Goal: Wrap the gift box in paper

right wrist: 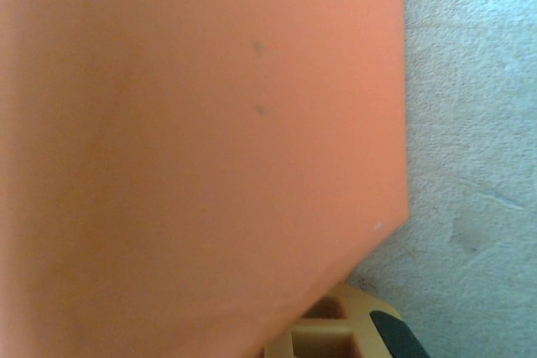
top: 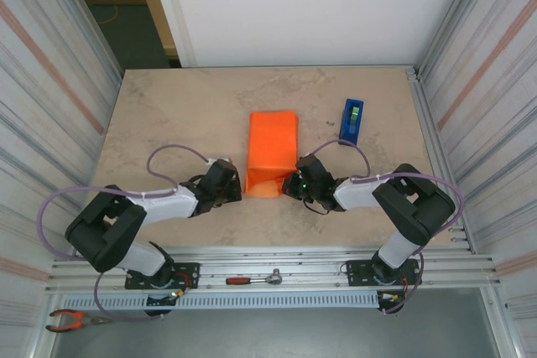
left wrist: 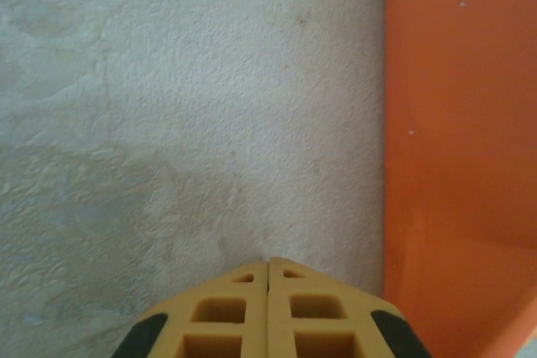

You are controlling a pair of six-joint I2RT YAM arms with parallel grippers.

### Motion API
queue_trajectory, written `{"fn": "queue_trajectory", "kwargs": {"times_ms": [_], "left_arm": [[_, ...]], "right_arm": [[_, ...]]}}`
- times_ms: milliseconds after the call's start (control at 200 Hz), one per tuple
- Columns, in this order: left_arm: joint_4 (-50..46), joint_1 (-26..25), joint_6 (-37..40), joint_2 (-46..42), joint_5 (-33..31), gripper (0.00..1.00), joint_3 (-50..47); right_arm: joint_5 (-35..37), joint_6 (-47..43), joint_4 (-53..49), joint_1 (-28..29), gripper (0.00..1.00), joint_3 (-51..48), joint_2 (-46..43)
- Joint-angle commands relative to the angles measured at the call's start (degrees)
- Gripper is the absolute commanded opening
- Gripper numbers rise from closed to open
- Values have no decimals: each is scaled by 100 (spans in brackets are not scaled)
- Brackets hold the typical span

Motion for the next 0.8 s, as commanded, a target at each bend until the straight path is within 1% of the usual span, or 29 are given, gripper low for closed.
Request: {"fn": "queue_trajectory", "kwargs": {"times_ms": [0, 220, 426, 797], "left_arm": [[135, -26, -23, 193, 173, 0, 237], [182, -217, -26, 419, 158, 0, 379], [438, -362, -41, 331, 100, 0, 310], [1010, -409, -48, 478, 156, 1, 221]], "right_arm": [[-40, -133, -646, 104, 0, -55, 249], [-40, -133, -645, 106, 0, -65, 226], [-40, -124, -626, 107, 0, -74, 237], [-50, -107, -591, 103, 0, -74, 282]]}}
